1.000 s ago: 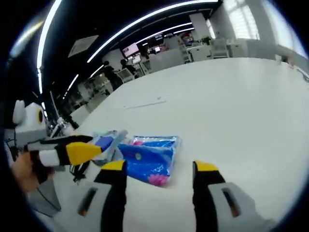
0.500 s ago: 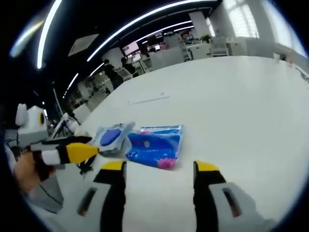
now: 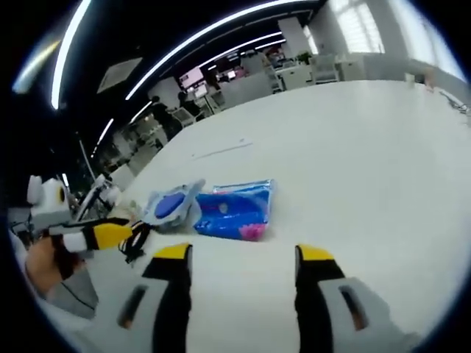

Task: Arrange the tabletop items into an orderly group along one side of the table until the central work area is clear of visible clutter.

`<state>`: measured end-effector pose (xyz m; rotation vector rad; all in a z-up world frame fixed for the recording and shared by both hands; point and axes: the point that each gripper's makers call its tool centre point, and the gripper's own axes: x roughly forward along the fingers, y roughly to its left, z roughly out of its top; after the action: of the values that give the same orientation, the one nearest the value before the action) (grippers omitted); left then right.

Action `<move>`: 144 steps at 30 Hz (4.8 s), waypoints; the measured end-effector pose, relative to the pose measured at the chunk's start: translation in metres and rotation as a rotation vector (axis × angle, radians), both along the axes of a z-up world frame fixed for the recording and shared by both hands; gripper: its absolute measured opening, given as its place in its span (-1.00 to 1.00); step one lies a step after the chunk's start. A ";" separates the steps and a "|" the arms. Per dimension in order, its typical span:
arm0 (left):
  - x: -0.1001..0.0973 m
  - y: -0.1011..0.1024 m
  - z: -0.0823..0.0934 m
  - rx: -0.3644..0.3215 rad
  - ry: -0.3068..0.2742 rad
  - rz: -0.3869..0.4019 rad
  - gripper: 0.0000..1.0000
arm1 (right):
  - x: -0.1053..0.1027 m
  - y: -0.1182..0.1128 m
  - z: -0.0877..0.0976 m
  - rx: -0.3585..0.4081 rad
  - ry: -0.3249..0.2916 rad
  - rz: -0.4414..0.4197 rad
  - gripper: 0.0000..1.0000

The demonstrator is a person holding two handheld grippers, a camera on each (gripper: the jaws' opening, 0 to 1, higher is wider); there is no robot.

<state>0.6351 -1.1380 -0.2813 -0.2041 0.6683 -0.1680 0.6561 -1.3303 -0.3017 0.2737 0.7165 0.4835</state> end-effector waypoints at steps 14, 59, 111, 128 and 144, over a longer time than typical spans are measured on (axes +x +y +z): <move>-0.006 0.015 -0.005 0.000 0.007 -0.002 0.46 | -0.008 -0.007 -0.001 0.024 0.016 -0.030 0.08; -0.028 0.096 -0.065 0.119 0.156 -0.175 0.25 | -0.011 -0.008 -0.016 0.052 0.089 -0.008 0.02; -0.038 0.071 -0.052 0.226 0.075 -0.260 -0.89 | -0.017 -0.027 -0.022 0.146 0.145 -0.116 -0.05; -0.051 0.006 -0.022 0.372 -0.065 -0.551 -0.89 | -0.019 0.005 -0.008 0.244 0.163 -0.049 -0.07; -0.061 -0.050 -0.013 0.392 -0.140 -0.813 -0.87 | -0.043 0.082 0.012 0.314 0.200 0.170 -0.15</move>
<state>0.5738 -1.1884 -0.2946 0.4669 0.6010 -0.8138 0.6128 -1.2484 -0.2898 0.5641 0.8627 0.7394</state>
